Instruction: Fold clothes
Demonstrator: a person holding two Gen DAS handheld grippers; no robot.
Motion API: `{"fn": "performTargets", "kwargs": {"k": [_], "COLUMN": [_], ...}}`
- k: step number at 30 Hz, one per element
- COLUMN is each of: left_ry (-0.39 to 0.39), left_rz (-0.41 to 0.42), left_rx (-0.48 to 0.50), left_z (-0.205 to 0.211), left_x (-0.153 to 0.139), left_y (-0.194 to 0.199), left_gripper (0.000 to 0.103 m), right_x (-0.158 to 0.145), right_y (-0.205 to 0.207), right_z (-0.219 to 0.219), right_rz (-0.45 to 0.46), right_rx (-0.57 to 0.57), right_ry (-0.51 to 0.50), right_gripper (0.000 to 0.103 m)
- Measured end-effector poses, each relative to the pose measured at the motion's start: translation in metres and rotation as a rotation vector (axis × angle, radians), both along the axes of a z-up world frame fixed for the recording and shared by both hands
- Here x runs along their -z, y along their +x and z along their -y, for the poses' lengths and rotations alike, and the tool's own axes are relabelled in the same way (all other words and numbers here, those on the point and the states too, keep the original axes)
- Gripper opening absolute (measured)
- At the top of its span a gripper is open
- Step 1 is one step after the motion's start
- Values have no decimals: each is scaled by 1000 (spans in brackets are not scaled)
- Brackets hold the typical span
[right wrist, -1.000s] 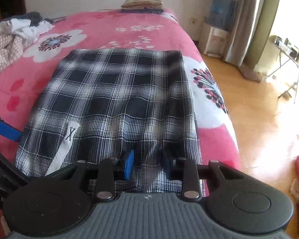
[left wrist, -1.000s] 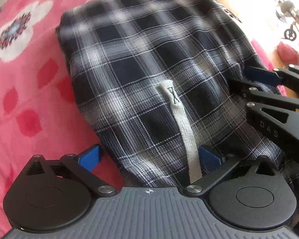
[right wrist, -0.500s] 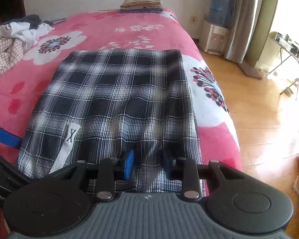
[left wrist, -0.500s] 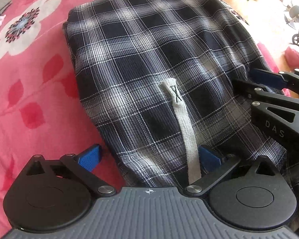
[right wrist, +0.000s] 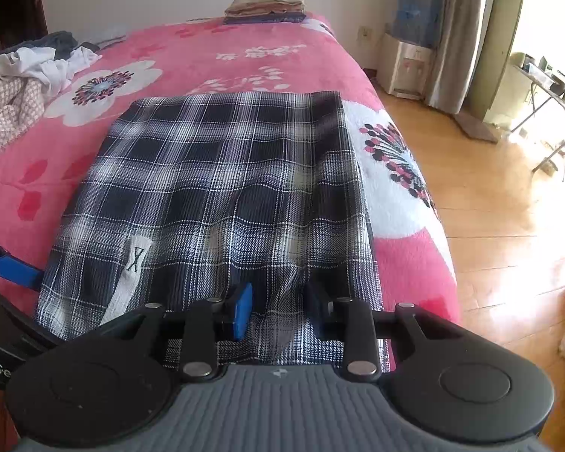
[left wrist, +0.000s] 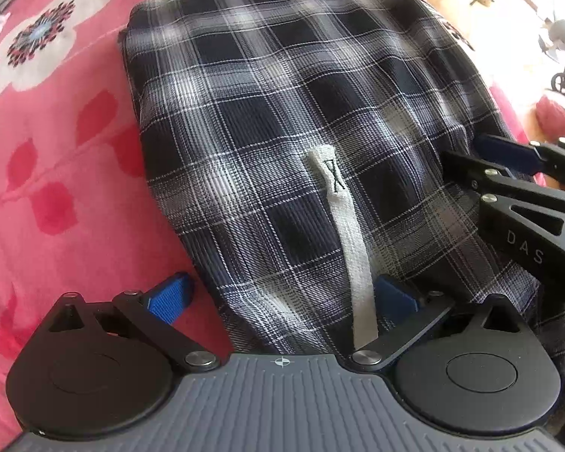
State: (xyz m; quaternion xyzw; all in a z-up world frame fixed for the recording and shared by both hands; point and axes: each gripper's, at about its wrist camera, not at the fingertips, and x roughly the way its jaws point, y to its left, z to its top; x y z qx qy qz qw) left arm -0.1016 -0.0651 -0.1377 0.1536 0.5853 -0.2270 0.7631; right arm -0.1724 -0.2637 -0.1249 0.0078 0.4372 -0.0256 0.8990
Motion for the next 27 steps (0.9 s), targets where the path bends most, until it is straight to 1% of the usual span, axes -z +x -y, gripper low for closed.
{"fn": "performTargets", "kwargs": {"k": [4,10,14,22,27], "left_ry": [-28,-18,-17,-34,-55], "left_rz": [-16,-34,-58,-44,-54], "left_rx": [-19,-8,-18,-34,-52], "left_z": [-4,-2,-2,-4,-8], "left_x": [1,0,-1,-4,-5], "left_y": [3,6,11,8,11], "left_gripper": [103,103,103,103,103], "right_x": [0,0,0,0,1], "right_y": [0,1,1,2,2], "right_z": [-1,-1,-1,-2,-2], "right_rz": [-2,-4,-5,-5,-7], "right_rx": [1,0,-1,0,-1], "right_ry": [-2,-8,-8,-12,-12], "right_gripper": [35,35,36,37,37]}}
